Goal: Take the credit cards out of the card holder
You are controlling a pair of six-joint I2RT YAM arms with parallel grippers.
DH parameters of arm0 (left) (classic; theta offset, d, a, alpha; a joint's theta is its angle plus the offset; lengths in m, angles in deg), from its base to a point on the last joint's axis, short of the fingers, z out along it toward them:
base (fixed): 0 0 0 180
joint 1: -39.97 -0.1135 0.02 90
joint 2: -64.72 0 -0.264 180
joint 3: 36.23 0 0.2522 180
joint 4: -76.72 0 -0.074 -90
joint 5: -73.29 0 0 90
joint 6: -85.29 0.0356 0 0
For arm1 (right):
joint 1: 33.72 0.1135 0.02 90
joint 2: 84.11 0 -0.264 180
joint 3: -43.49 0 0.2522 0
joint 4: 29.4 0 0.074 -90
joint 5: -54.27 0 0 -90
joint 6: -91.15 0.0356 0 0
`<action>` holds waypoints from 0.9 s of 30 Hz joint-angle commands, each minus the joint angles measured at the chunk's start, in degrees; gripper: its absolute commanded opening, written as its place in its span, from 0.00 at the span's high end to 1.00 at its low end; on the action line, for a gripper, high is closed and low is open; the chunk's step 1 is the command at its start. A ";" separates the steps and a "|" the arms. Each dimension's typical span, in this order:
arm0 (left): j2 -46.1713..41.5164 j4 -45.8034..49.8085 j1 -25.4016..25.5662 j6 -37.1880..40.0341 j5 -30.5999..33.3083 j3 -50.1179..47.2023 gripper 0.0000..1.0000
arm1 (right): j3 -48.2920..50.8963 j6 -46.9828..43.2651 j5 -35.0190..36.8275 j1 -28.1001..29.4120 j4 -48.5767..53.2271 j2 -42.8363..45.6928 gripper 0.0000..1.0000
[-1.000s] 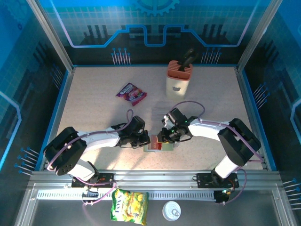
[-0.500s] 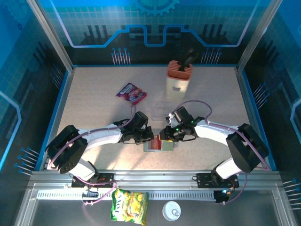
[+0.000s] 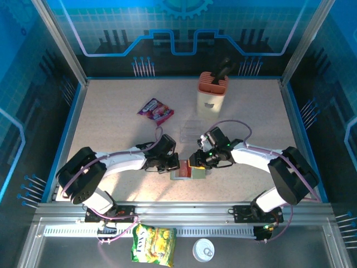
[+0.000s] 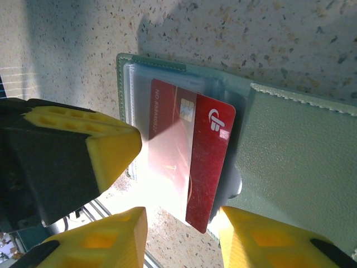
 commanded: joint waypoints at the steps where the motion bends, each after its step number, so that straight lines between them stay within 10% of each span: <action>1: 1.23 2.97 0.22 0.39 1.32 -0.27 1.00 | 0.69 0.30 -0.12 -0.68 -0.35 -0.92 0.62; 27: 1.52 3.76 0.25 -1.70 2.33 -1.96 1.00 | 5.79 7.33 -7.68 -1.03 -17.03 -8.79 0.75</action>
